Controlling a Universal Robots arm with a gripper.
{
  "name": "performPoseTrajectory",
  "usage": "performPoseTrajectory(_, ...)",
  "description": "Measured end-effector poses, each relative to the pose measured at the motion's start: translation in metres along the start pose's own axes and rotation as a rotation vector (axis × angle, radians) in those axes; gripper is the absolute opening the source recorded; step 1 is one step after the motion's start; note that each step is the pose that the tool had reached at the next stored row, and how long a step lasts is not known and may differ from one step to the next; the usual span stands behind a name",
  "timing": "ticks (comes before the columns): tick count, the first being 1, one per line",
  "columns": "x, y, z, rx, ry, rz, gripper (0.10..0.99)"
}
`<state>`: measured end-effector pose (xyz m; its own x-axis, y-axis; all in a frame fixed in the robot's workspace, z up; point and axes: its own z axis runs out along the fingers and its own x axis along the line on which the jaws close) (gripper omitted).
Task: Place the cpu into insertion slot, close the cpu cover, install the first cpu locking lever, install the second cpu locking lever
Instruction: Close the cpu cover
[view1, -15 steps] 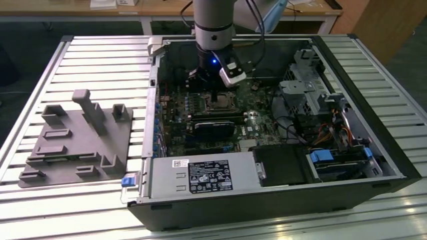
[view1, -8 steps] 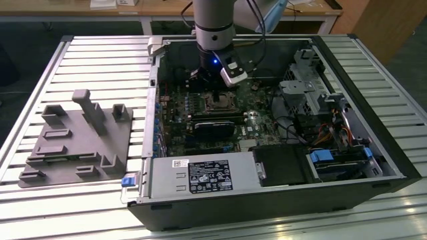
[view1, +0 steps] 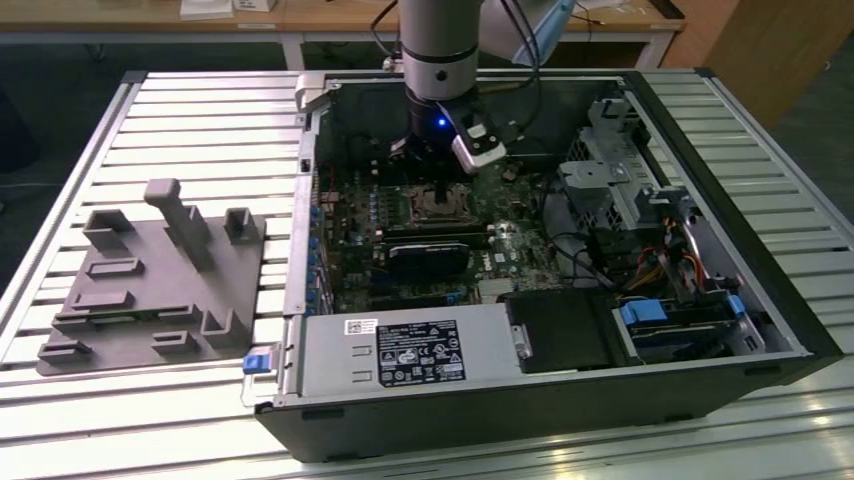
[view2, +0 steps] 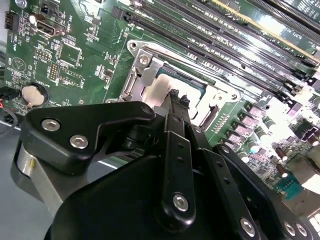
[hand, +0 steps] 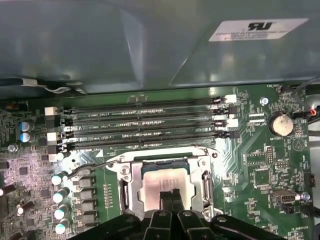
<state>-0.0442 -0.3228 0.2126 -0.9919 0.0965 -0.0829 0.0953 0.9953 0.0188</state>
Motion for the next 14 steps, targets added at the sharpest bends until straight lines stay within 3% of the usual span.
performPoseTrajectory(4, -0.0003, 0.0001, -0.0037, 0.0, 0.0, 0.0, 0.106)
performPoseTrajectory(14, -0.0019, 0.0005, -0.0223, 0.0, -0.0015, 0.001, 0.106)
